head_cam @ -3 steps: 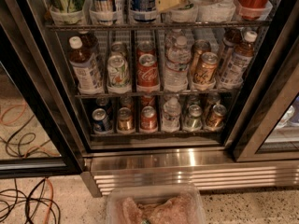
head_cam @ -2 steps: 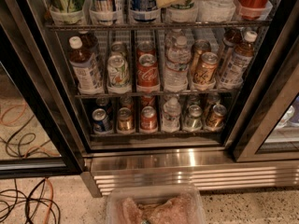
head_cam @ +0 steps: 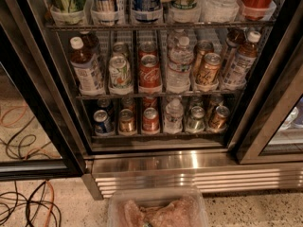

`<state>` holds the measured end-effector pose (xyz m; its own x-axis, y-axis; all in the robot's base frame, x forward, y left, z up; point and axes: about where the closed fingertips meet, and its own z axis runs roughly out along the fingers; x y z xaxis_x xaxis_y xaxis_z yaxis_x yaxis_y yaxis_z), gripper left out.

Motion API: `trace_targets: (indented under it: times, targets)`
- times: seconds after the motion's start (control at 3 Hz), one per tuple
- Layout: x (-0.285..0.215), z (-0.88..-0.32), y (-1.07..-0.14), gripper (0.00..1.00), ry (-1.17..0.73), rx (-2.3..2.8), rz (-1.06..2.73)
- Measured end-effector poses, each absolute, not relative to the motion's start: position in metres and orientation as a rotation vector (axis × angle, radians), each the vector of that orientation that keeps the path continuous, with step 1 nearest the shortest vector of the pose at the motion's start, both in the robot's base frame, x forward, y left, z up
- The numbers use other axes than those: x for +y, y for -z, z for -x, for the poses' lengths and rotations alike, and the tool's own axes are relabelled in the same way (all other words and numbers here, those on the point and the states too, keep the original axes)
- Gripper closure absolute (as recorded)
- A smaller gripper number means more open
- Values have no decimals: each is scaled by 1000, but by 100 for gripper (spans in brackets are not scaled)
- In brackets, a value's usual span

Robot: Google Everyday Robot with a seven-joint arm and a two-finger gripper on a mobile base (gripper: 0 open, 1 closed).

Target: Pick 7up can from top shelf of fridge

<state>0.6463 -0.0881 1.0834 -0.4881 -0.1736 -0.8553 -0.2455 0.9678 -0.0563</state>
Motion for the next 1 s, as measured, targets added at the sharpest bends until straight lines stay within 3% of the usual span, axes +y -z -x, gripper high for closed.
trace_targets:
  times: [1.0]
  targets:
    - [-100, -677, -1093, 32, -79, 2071, 218]
